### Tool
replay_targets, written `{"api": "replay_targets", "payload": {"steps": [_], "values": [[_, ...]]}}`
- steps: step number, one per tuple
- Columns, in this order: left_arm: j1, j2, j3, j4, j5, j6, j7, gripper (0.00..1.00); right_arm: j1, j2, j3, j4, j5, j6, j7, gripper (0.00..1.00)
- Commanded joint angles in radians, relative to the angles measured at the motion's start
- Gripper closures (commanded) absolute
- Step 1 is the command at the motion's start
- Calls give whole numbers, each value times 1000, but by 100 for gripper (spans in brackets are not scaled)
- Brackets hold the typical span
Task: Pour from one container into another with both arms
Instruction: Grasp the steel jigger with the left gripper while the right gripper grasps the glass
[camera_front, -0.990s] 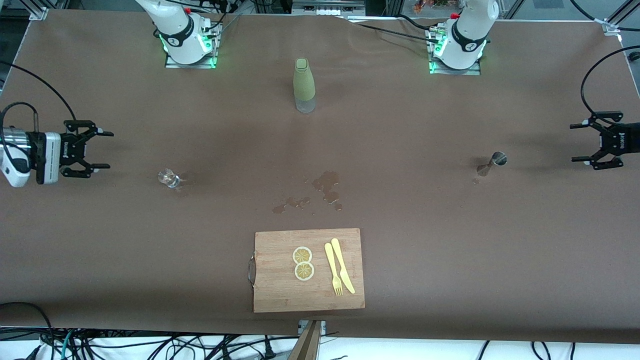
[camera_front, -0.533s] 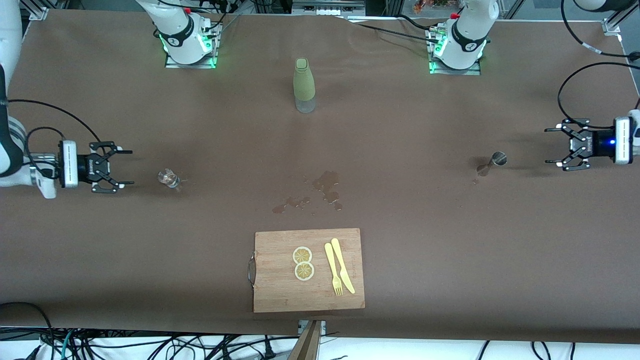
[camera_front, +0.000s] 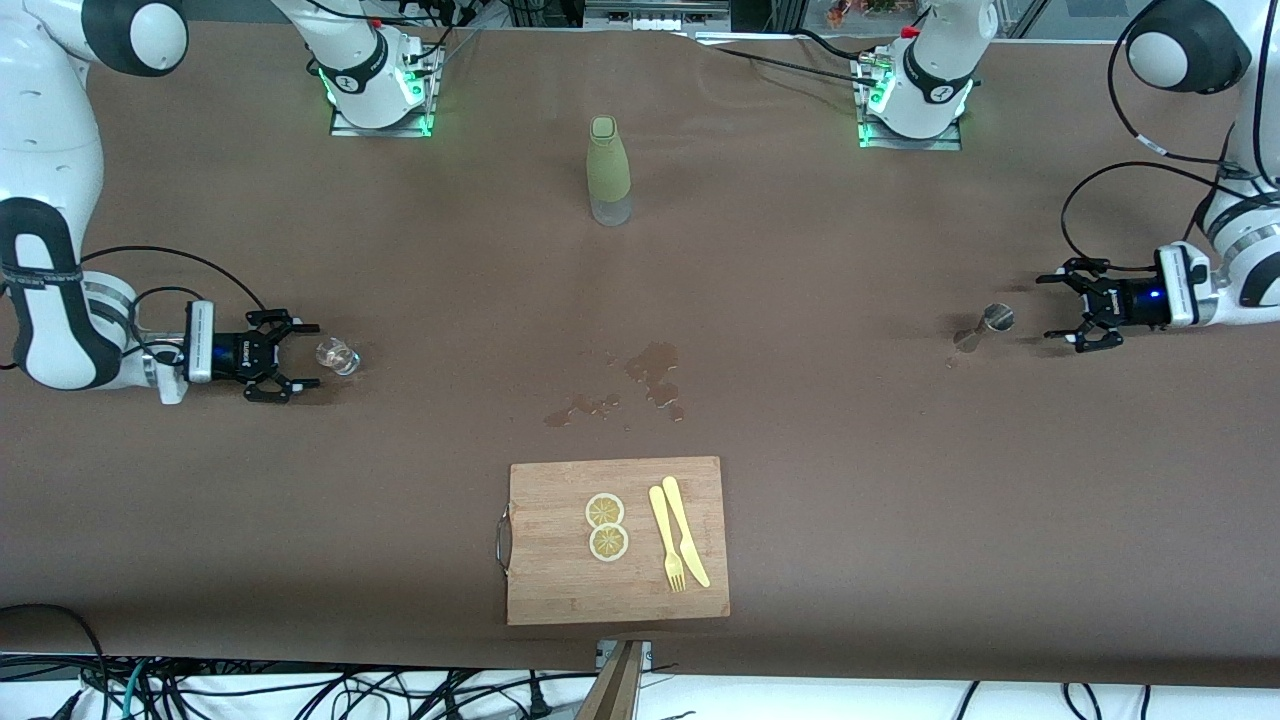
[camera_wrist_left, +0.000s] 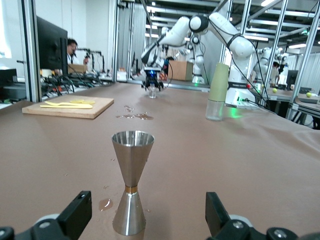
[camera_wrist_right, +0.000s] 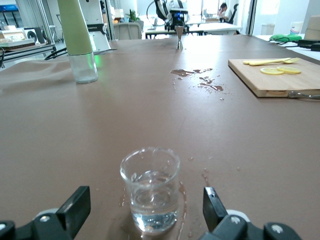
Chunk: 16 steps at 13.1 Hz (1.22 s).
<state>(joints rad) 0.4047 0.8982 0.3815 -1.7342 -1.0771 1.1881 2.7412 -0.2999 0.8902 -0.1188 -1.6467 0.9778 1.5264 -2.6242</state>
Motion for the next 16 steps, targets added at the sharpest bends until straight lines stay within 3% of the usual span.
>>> {"api": "replay_targets", "payload": {"steps": [1,8,9,11,13,14,16], "values": [[0,56,-24,-4,-59,-4,182,0,-15,58,17,25,47,-25,-37,0],[-35,99,-84,-1,-104,11,201,0,-10,95,62,21,68,-29,-51,1],[-38,100,-84,-1,-104,13,201,0,-10,101,64,22,68,-29,-51,7],[-46,102,-85,-1,-104,19,199,0,-10,99,64,22,82,-31,-48,54],[-50,102,-87,-2,-104,27,195,0,-10,101,62,24,82,-34,-37,89],[-52,102,-88,-1,-104,27,192,1,-10,101,64,24,82,-40,-36,97],[-52,99,-89,2,-101,27,187,20,-10,101,64,24,84,-55,-24,100]]}}
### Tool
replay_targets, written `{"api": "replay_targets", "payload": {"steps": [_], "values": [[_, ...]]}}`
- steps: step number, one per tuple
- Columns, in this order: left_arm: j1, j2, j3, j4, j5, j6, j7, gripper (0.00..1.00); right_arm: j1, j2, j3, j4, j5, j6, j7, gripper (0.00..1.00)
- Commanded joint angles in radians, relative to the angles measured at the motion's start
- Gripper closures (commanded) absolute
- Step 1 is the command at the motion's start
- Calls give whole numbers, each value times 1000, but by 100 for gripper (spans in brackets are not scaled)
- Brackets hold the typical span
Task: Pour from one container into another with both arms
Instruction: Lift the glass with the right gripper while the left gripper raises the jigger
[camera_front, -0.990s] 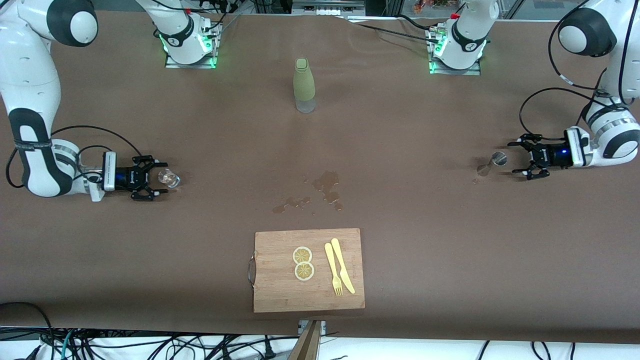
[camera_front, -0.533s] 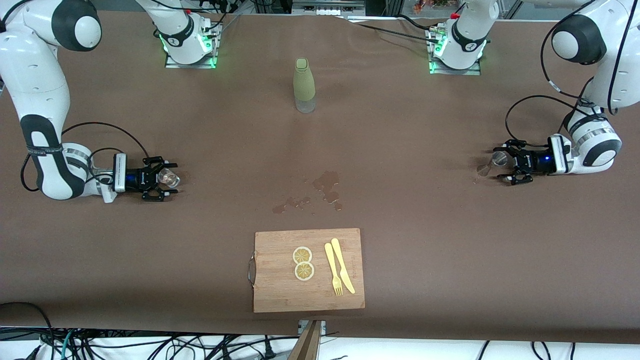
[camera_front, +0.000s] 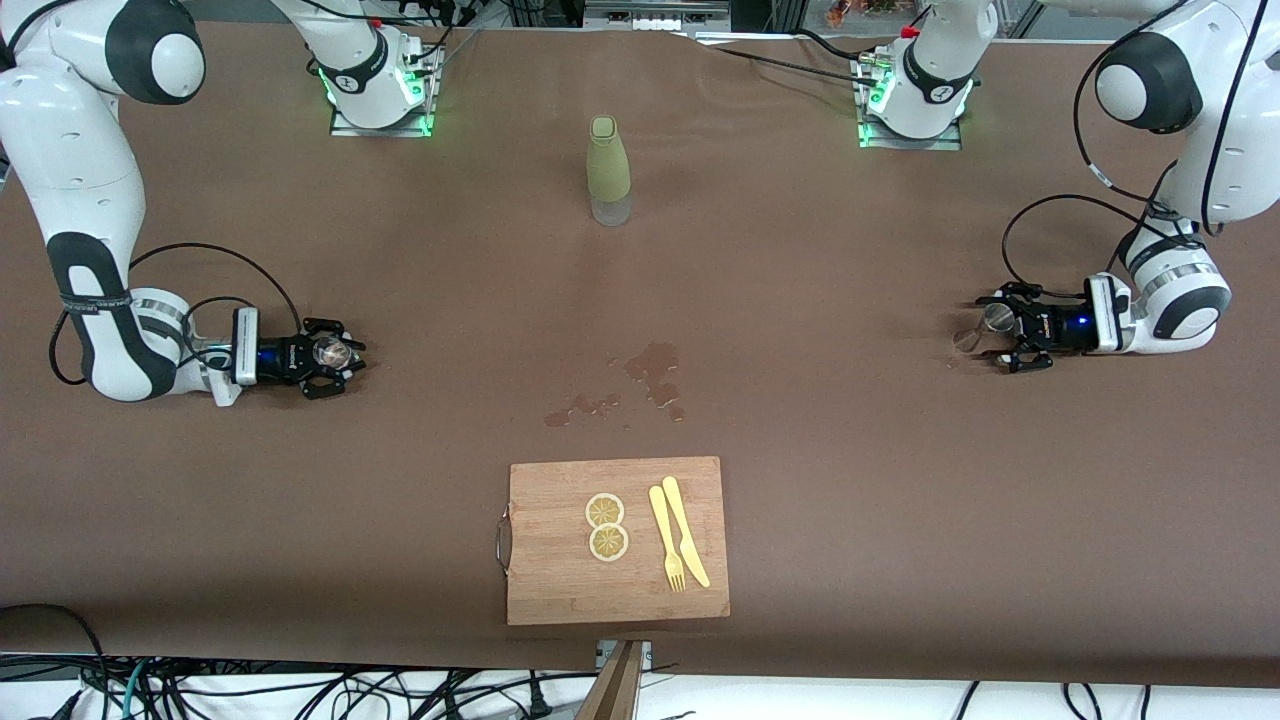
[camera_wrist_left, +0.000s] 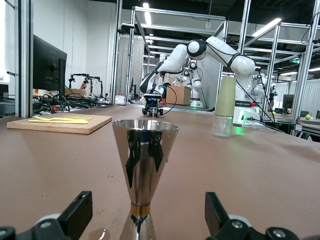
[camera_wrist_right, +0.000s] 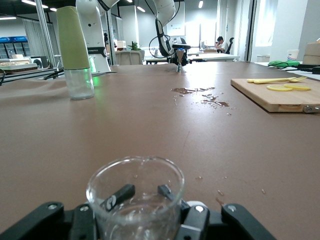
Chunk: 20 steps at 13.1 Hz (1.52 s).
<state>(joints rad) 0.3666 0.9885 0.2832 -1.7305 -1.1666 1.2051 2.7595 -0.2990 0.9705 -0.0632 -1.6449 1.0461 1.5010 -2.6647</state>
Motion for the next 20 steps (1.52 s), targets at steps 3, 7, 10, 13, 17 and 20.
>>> {"api": "replay_targets", "payload": {"steps": [3,7,10,13,17,20], "values": [[-17,7,10,-1,-4,10,169,46,-9,17,11,23,25,-56,78,100],[-12,10,11,-3,-2,8,183,100,0,-16,80,52,28,-79,216,100],[-8,13,10,-6,-10,25,183,100,40,-32,120,109,28,-76,336,100],[-14,18,-15,11,-1,21,120,100,128,-30,152,241,8,-102,469,100],[-60,-45,-55,64,-8,19,-24,100,231,-32,209,281,83,-82,522,100],[-174,-73,-87,103,-69,49,-136,100,297,-77,210,283,118,46,652,100]]}}
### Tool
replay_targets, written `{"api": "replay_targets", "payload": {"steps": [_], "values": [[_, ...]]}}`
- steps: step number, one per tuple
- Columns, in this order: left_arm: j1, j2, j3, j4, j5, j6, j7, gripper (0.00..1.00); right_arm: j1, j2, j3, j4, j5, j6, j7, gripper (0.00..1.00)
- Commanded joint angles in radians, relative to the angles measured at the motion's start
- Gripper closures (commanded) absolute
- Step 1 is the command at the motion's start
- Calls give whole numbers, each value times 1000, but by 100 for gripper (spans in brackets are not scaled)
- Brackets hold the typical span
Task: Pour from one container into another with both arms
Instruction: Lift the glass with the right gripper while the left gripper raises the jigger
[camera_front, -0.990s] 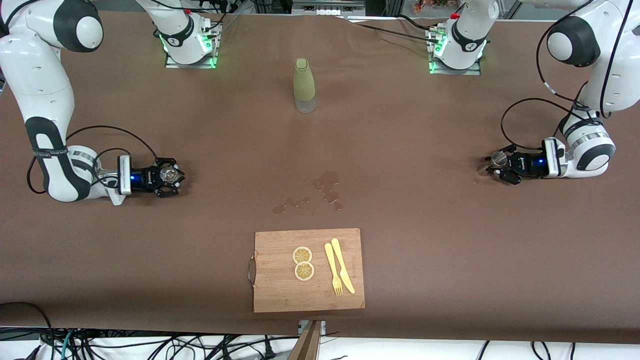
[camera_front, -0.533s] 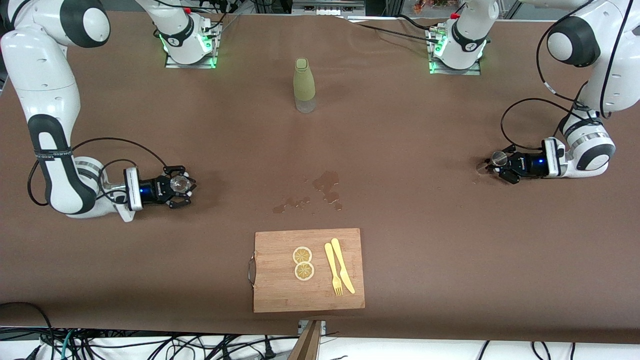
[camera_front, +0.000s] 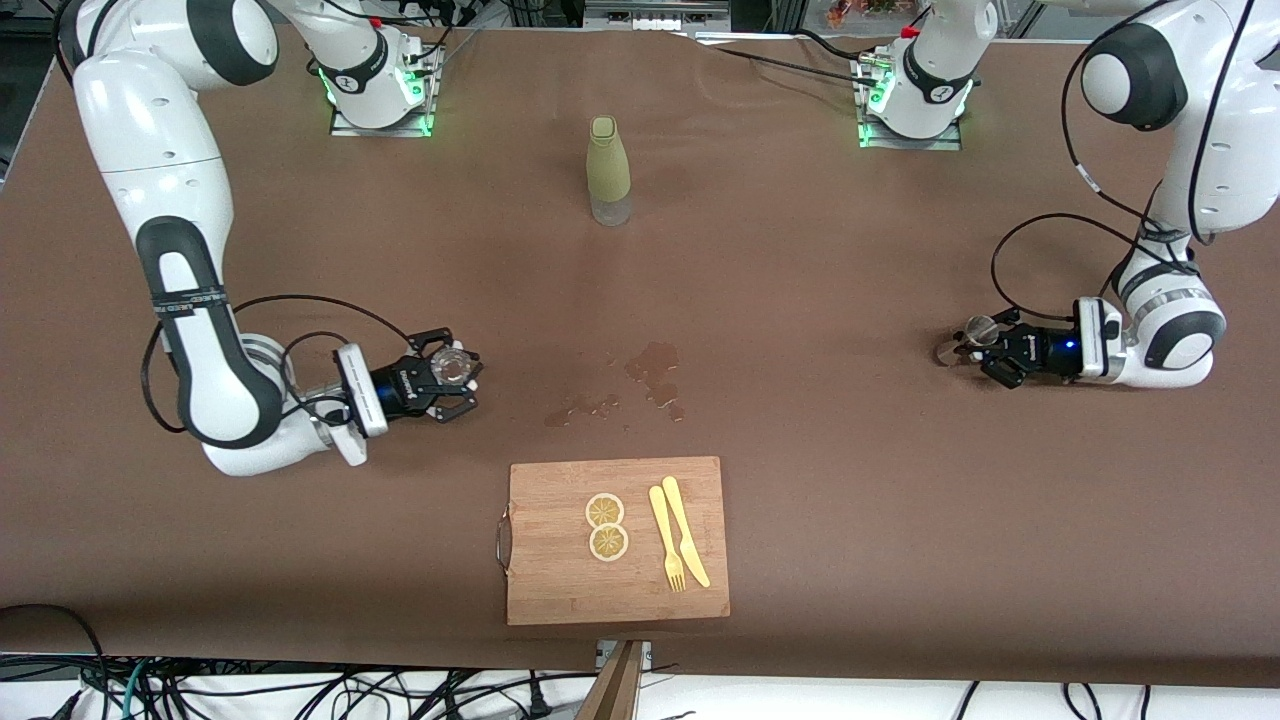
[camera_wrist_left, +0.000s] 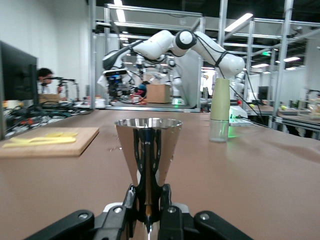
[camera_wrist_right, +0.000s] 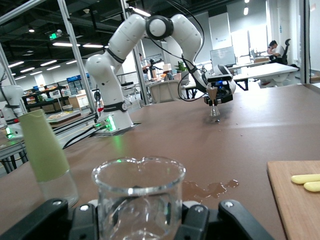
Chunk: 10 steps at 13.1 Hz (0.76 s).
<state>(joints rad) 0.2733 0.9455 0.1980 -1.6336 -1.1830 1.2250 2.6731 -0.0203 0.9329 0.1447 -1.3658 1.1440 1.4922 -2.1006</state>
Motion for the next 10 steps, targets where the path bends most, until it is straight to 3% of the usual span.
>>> {"api": "replay_targets", "payload": {"steps": [1,6,10], "values": [[-138,-30,-2,9,-99,62,-73,100,51,-63,3,2,22,115,138,100],[-416,-22,-8,9,-376,264,-208,100,149,-135,55,2,20,406,339,100],[-531,-16,-95,9,-519,428,-254,100,270,-163,61,-1,16,606,418,100]]}}
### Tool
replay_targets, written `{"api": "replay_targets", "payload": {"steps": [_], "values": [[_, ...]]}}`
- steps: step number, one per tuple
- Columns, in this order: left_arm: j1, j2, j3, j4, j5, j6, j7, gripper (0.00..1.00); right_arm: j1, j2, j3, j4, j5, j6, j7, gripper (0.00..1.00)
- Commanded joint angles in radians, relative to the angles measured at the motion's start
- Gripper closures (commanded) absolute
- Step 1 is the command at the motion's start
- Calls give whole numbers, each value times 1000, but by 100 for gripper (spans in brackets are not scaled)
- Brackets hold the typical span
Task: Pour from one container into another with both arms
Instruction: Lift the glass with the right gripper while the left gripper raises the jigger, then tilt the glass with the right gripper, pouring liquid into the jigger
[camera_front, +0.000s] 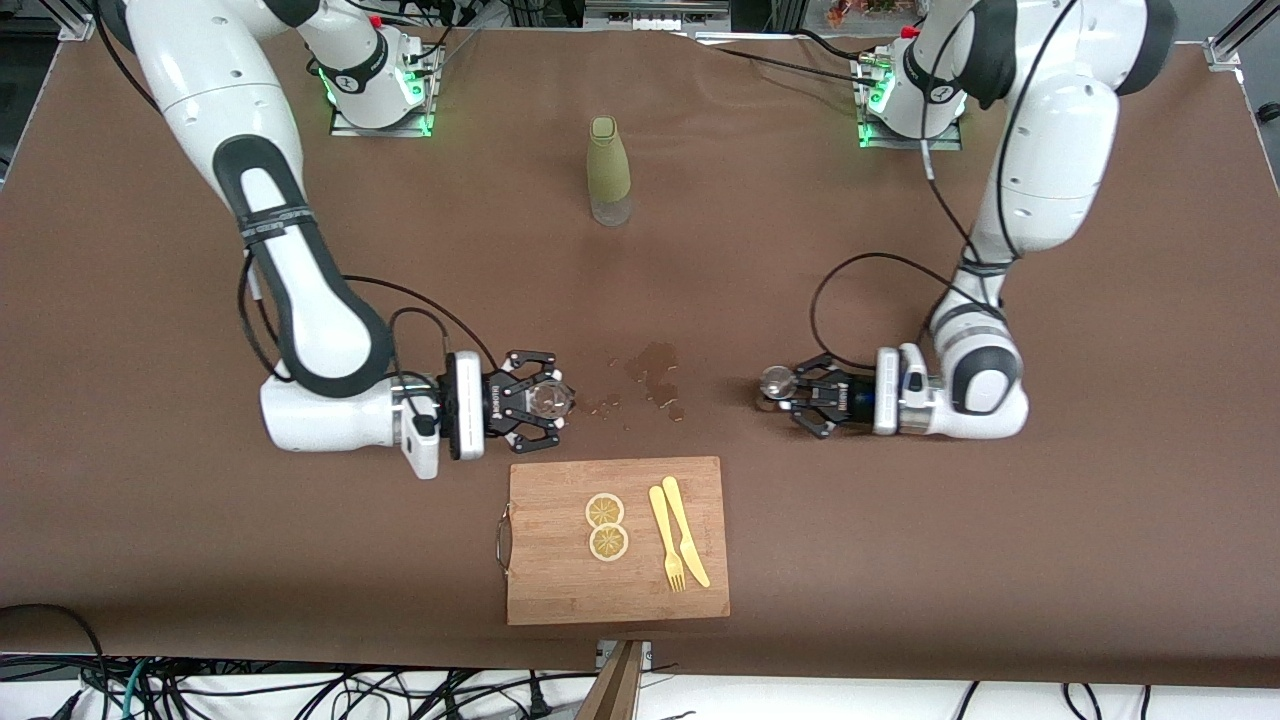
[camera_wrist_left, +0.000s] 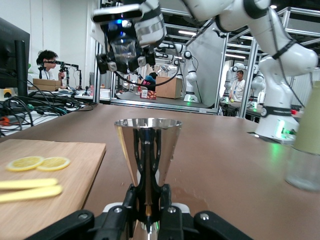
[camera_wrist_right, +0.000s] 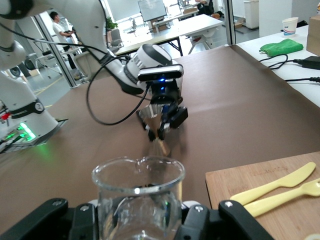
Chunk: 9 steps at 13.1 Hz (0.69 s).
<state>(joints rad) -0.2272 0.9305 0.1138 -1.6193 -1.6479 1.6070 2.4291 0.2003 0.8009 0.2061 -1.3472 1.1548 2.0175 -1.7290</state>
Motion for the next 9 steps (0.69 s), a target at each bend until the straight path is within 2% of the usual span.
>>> {"api": "replay_targets", "payload": {"steps": [1,5,9], "values": [[-58,4,-13,-4,-75,71,-15,100,80,-31,-2,-20,-6,125,74,100],[-121,31,-17,55,-105,113,-61,100,158,-31,-7,-35,-55,242,126,100],[-142,40,-45,93,-112,180,-80,100,198,-31,-5,-30,-260,286,296,100]]}}
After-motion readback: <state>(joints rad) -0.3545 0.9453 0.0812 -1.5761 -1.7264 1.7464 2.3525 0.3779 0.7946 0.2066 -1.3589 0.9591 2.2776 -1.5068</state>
